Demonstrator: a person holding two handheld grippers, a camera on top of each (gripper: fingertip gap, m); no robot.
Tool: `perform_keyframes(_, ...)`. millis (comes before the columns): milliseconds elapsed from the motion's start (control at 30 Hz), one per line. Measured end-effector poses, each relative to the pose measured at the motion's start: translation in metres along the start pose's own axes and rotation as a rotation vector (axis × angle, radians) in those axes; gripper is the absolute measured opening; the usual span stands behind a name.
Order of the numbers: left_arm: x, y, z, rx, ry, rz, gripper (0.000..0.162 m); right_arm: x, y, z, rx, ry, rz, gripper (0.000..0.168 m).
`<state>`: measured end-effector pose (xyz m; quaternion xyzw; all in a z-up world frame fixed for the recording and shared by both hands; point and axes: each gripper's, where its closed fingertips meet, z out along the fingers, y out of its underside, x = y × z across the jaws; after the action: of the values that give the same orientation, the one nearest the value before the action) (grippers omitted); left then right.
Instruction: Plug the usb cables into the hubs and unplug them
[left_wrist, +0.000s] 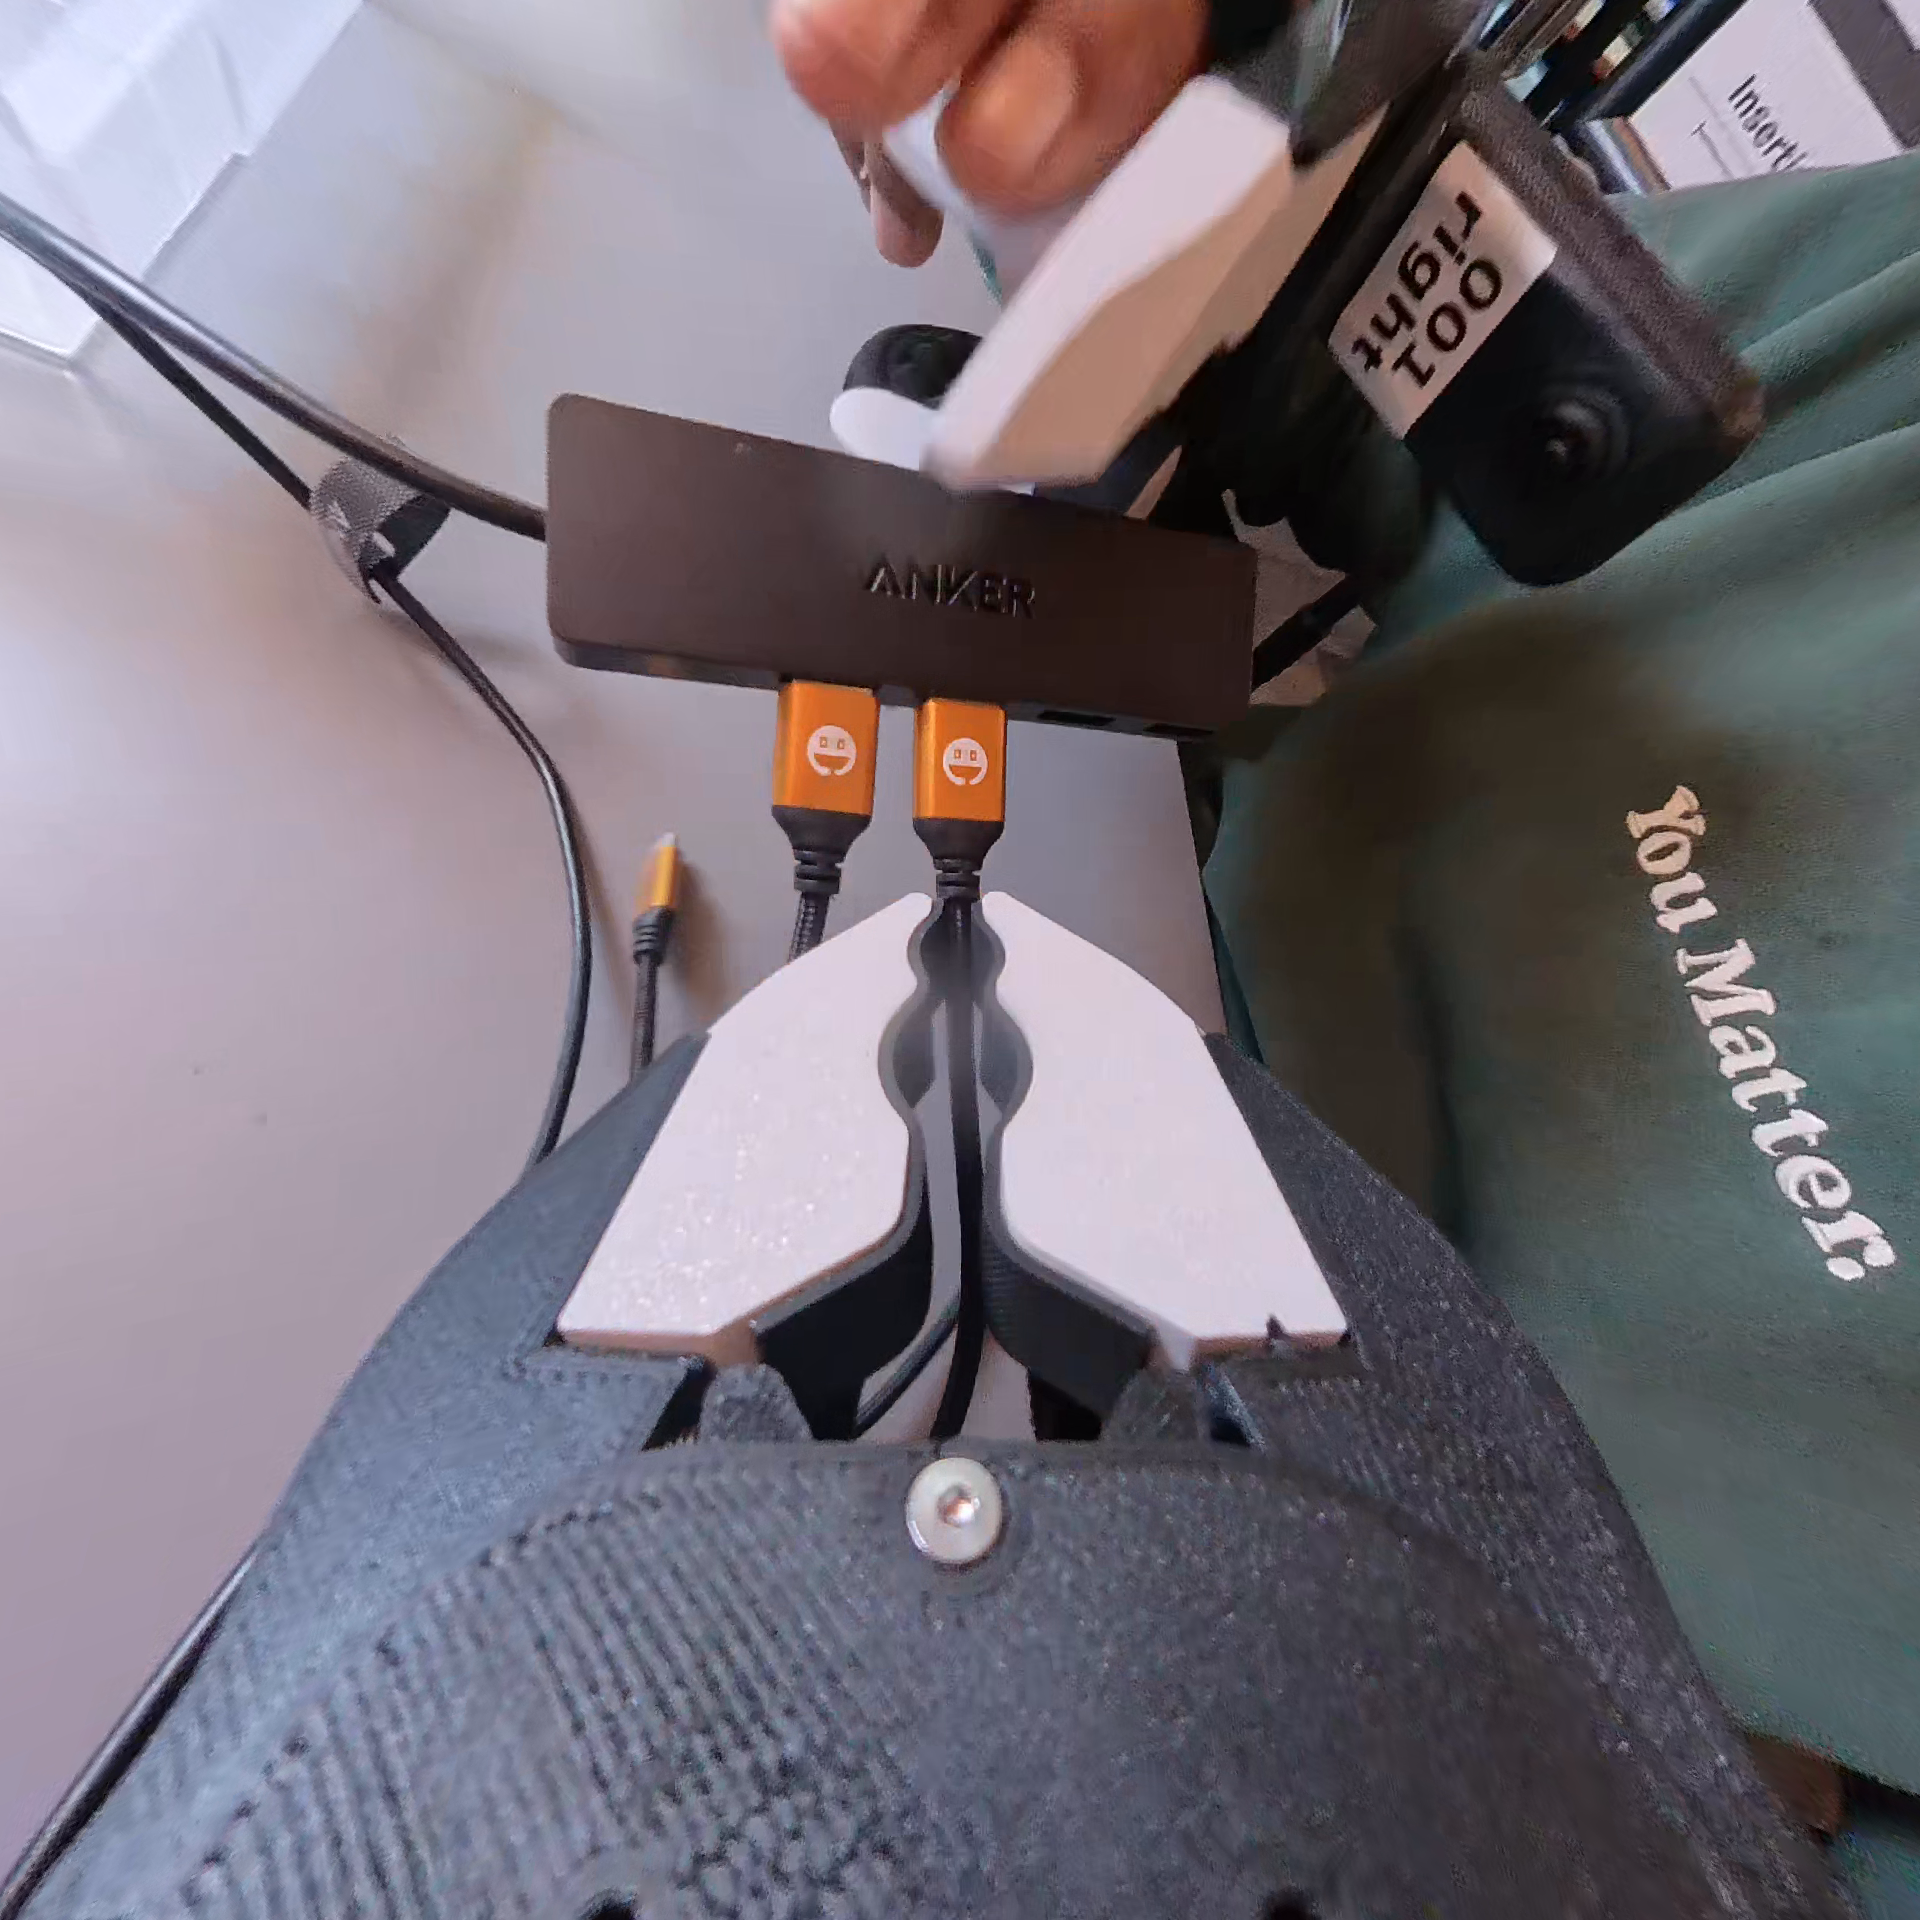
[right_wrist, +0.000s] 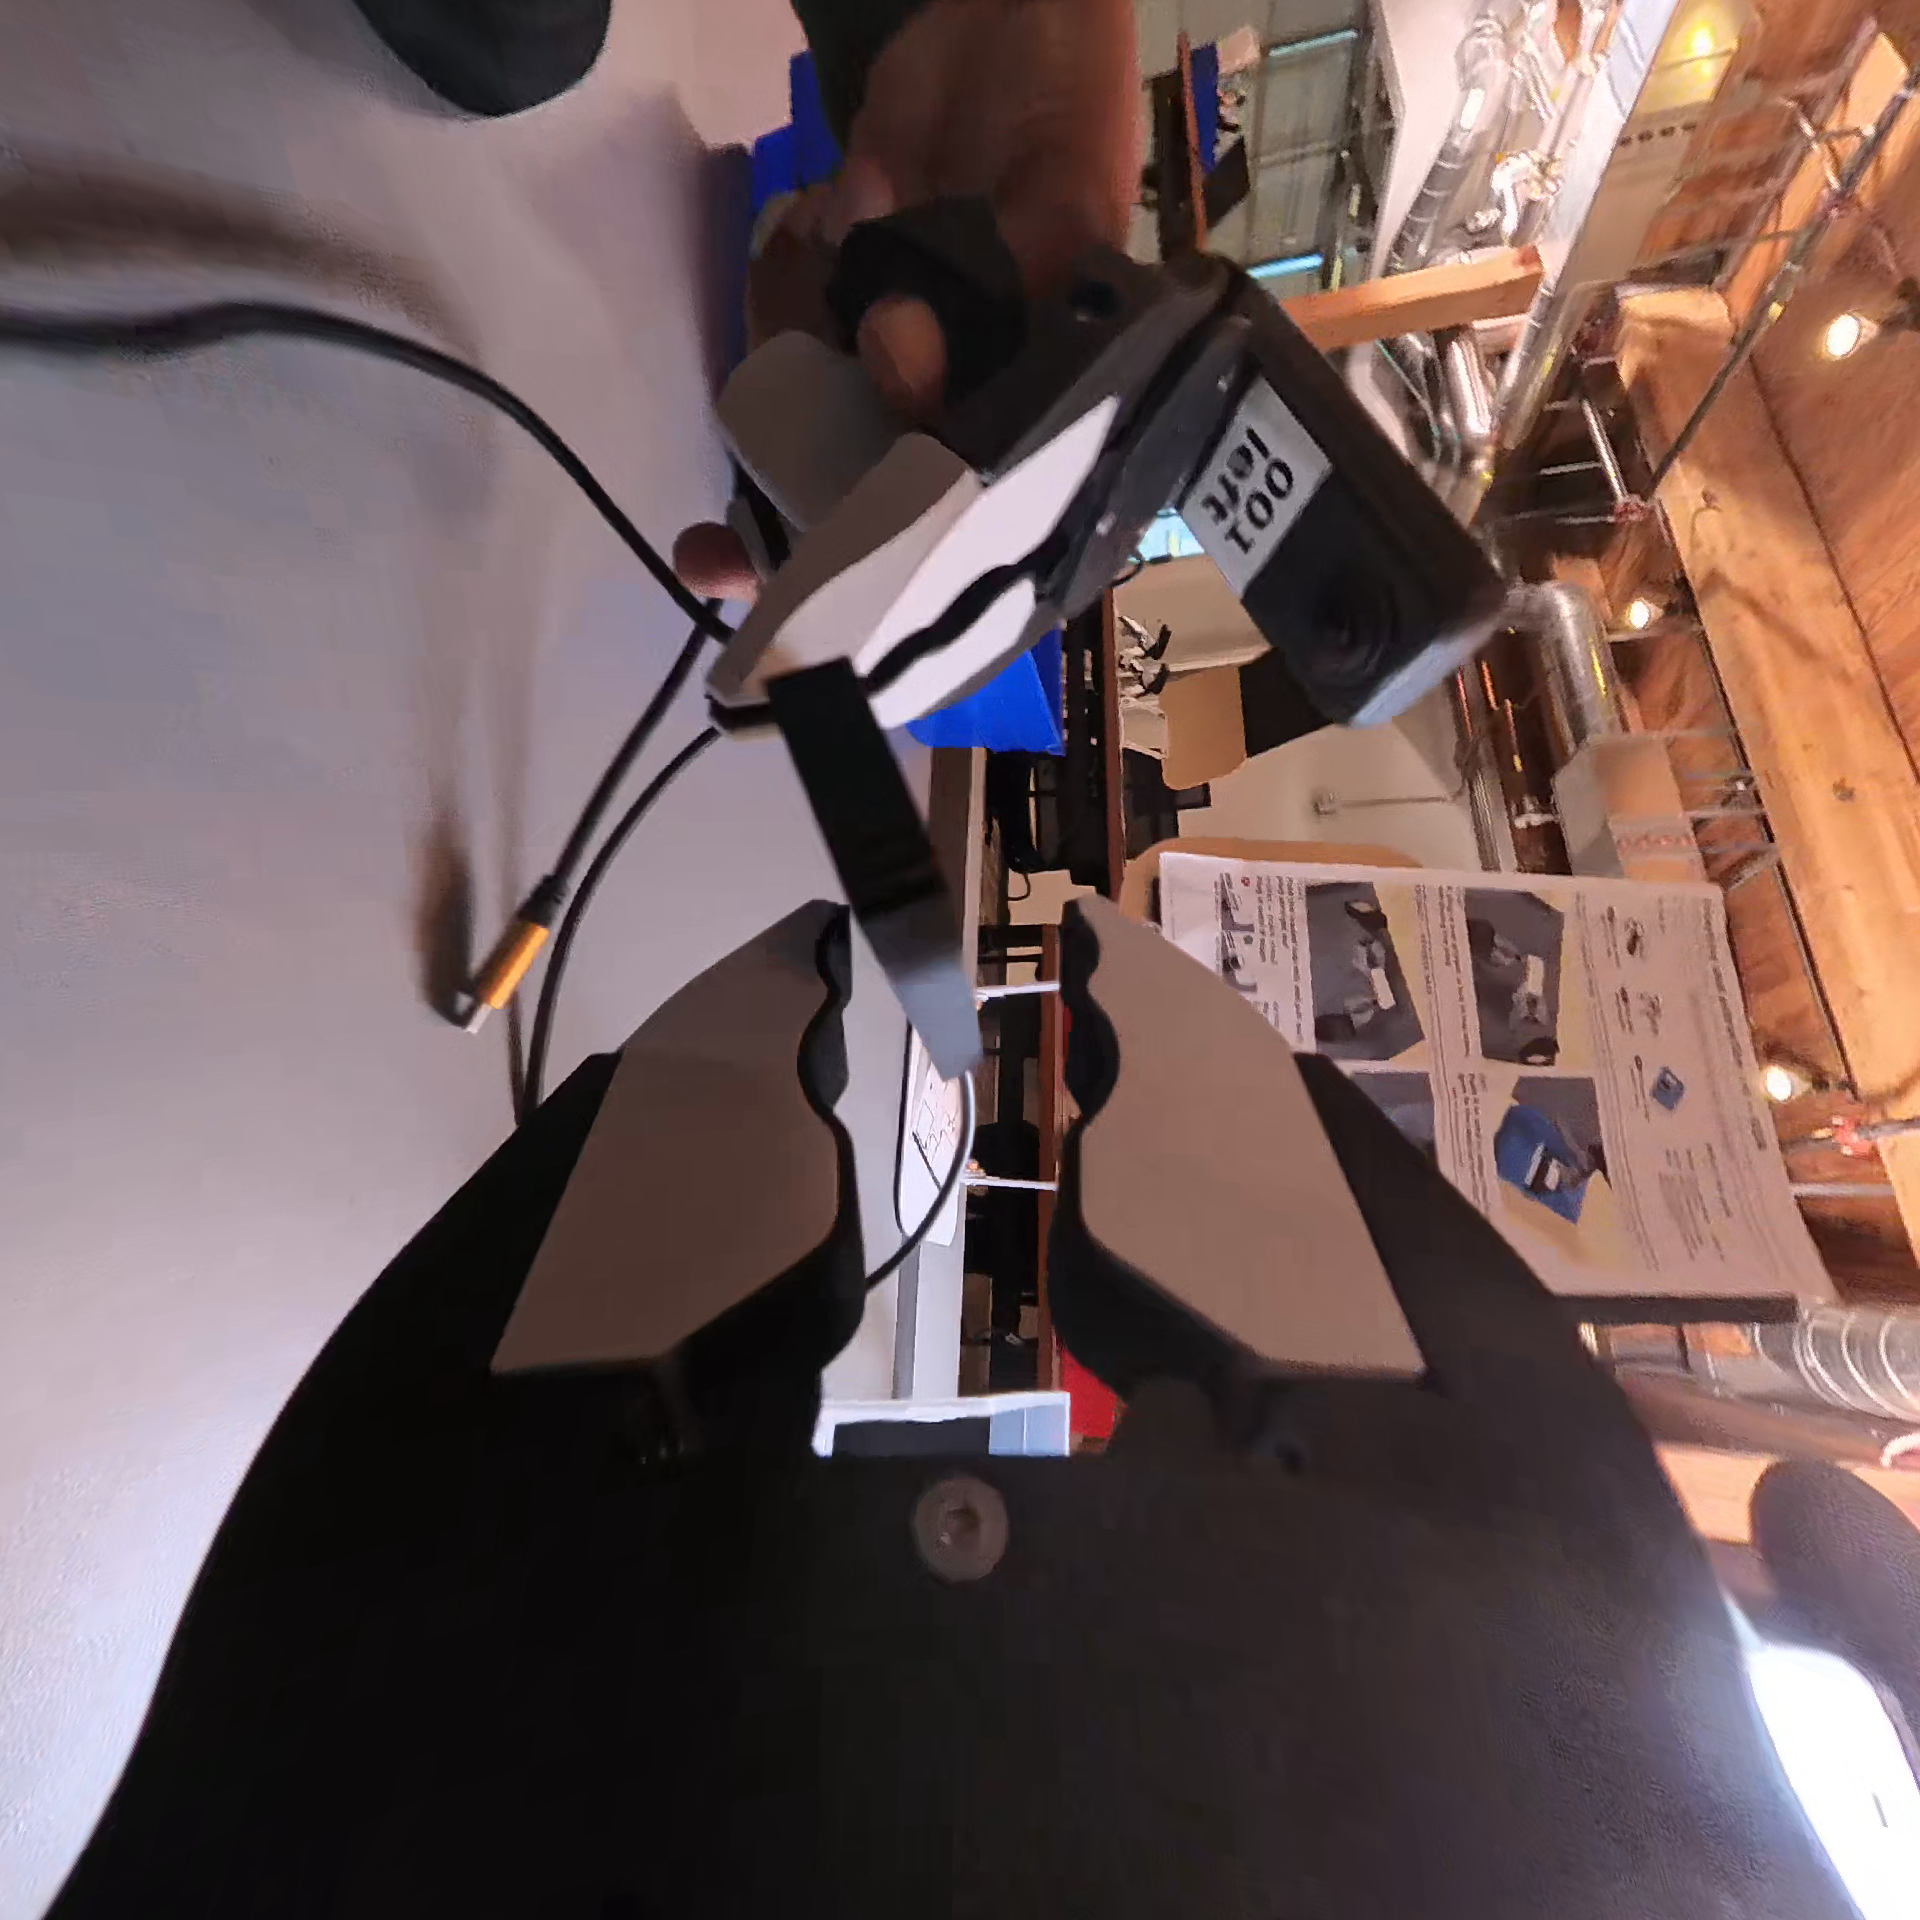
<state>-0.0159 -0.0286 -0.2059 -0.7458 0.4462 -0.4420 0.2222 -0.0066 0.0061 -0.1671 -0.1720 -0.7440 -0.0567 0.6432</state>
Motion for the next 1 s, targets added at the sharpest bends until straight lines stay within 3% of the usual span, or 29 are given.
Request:
perform_keyframes(100,0.000,0.003,0.002,-0.003,0.010,-0.013,0.003,-0.014,-0.006,0.006,0.006,-0.036,-0.051,0.018)
perform_keyframes(233,-0.004,-0.010,-0.012,0.102,-0.047,0.041,0.004,-0.014,0.003,0.008,-0.017,-0.030,0.125,0.012)
perform_keyframes(467,-0.009,-0.026,-0.031,-0.008,-0.599,0.625,0.010,-0.009,0.007,0.006,0.048,-0.119,0.539,0.012)
perform_keyframes(633,-0.014,-0.026,-0.018,-0.094,-0.732,0.809,0.011,-0.021,-0.004,0.013,0.047,-0.201,0.610,0.011)
perform_keyframes(767,-0.019,-0.021,-0.012,-0.160,-0.758,0.883,0.008,-0.024,-0.006,0.015,0.036,-0.219,0.628,0.011)
perform_keyframes(933,-0.010,-0.025,-0.018,-0.122,-0.726,0.856,0.008,-0.016,-0.011,0.013,0.077,-0.231,0.682,0.012)
perform_keyframes(1000,-0.020,-0.023,-0.037,-0.184,-0.830,0.861,0.008,-0.017,0.005,0.011,-0.003,-0.204,0.656,0.012)
